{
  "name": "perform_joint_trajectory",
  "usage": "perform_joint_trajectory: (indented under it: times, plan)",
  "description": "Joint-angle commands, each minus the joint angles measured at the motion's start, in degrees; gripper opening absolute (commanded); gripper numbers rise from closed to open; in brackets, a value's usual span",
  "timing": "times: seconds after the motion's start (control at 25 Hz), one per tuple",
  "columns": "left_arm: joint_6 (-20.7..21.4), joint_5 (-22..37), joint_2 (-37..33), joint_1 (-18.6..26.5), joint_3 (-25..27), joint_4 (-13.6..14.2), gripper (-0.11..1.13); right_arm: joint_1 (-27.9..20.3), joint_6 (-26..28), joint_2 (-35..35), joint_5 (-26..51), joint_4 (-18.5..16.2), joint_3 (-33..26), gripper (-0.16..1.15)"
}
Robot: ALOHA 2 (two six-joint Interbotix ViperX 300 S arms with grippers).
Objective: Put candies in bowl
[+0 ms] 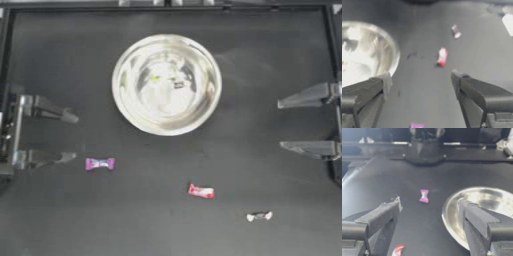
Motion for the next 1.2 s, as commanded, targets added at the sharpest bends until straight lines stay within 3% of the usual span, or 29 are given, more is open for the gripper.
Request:
perform_joint_trajectory:
  times: [0.04, 0.28, 0.44, 0.52, 0.68, 0.8, 0.88, 1.2]
  plan:
    - [0.09, 7.38, 6.06, 3.69, -5.62, 2.11, 1.01, 0.00, 0.09, 0.18, -0.35, 0.18, -0.70, 0.98]
    - [-0.62, 15.56, 15.47, 5.36, -11.07, 6.59, 1.01, 0.09, 0.09, 0.18, -0.79, 0.70, -0.53, 0.98]
    - [-6.06, 20.39, 21.18, 5.36, -13.36, 12.13, 1.01, 0.09, 0.18, 0.18, -1.58, 1.32, 0.00, 0.98]
    - [-10.81, 21.88, 22.85, 4.75, -14.06, 16.70, 1.01, 0.09, 0.18, 0.18, -2.02, 1.49, 0.18, 0.98]
    - [-21.45, 22.85, 25.31, 1.49, -14.50, 28.39, 1.01, 0.09, 0.18, 0.18, -2.64, 1.58, 0.26, 0.98]
    - [-28.12, 23.20, 27.33, -1.41, -15.21, 34.01, 1.01, 0.09, 0.09, 0.18, -2.90, 1.41, 0.35, 0.98]
    - [-29.79, 23.20, 28.65, -2.46, -15.47, 34.98, 1.01, 0.09, 0.09, 0.18, -2.99, 1.41, 0.26, 0.98]
    - [-30.15, 22.50, 34.28, -3.43, -16.00, 34.89, 1.01, 0.09, 0.18, 0.18, -3.08, 1.76, 0.35, 0.98]
